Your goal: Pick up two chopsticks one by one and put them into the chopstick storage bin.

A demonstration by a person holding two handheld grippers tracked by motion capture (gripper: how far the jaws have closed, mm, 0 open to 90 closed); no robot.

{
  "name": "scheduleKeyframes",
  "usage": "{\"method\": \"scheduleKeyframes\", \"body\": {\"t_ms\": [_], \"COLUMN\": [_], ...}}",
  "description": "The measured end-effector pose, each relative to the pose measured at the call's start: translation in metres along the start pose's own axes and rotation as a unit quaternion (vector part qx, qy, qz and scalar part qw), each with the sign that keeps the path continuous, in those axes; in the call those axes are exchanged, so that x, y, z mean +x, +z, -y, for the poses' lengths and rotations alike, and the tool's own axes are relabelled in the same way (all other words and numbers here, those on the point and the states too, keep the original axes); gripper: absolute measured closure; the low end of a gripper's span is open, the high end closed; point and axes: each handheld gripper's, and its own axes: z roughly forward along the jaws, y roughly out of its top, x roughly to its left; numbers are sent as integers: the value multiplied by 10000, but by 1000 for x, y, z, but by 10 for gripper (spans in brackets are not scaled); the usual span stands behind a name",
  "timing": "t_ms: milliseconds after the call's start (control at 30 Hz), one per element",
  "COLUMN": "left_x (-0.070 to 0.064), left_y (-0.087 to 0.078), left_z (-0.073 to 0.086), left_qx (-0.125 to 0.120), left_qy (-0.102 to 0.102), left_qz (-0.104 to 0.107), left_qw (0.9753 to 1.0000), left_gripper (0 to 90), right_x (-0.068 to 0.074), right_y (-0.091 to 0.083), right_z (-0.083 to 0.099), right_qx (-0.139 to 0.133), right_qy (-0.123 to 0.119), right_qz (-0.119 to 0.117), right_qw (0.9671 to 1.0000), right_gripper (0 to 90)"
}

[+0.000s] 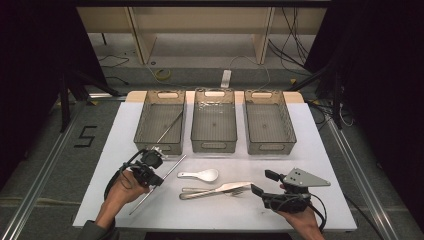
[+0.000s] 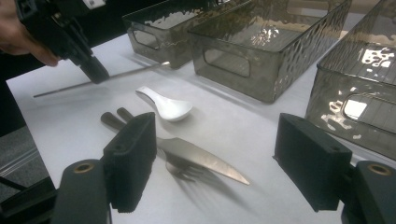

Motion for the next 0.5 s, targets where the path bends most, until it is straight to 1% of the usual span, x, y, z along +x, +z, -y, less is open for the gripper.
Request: {"method": "scheduleKeyframes", "body": {"t_ms": [67,133,167,300,333,500], "left_x": [2,4,5,9,11,20], "left_y": [-7,-15,-19,-35,-38,-51], "left_z": [0,-1,-2,-7,-8,-17], "left_qx": [-50,-214,-252,-549,-617,-880], "left_qy": [-3,-29,-23,-47,-72,-125], "left_qz": [29,101,140,117,146,141], "left_qw": [10000,9997,9996,9984,9980,9959], "left_gripper": [852,852,852,852,852,852], "right_x": [-1,0,0,-1,-1,-1], "right_y": [1,1,1,1,1,1], "right_z": [0,0,0,0,0,1], "right_qx": [10,17,15,12,8,15], "right_qy": [19,15,6,27,29,28], "right_qz": [-4,-8,-9,-3,-4,0], "right_qw": [10000,10000,10000,10000,10000,10000], "right_gripper": [303,303,303,302,302,301]}}
